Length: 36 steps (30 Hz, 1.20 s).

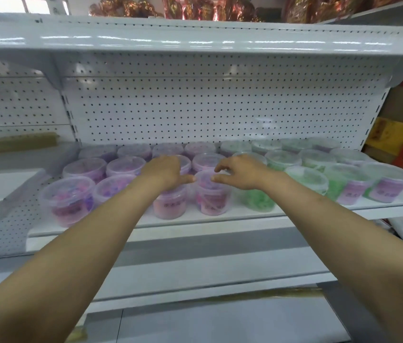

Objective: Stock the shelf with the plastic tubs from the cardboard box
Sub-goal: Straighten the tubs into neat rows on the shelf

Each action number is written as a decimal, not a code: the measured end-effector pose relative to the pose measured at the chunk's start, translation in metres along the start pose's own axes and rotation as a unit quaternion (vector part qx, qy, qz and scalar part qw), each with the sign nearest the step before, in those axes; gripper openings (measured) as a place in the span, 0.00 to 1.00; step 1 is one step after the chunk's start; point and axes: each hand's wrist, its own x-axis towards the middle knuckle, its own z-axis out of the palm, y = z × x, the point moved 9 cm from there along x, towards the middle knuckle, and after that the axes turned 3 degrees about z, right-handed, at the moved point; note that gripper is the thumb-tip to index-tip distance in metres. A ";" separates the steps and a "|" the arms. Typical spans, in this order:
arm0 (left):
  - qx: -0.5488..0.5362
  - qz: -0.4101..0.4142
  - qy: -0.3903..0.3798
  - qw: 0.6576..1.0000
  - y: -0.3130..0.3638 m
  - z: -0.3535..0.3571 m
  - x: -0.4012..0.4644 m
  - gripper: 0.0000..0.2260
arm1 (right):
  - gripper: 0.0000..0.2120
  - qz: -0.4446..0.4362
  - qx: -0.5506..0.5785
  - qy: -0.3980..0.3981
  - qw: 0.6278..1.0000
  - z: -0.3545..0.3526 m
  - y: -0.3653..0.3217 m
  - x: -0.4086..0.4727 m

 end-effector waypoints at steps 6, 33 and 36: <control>-0.081 0.037 0.012 0.996 0.062 0.010 0.068 0.29 | 0.23 0.050 -0.012 0.053 0.997 -0.039 0.082 0.021; -0.020 -0.030 -0.032 0.999 0.165 0.079 0.237 0.23 | 0.28 0.006 -0.036 -0.079 0.996 0.012 0.252 0.141; -0.013 -0.054 -0.029 0.998 0.159 0.080 0.234 0.23 | 0.27 -0.006 -0.025 -0.085 0.996 0.012 0.247 0.140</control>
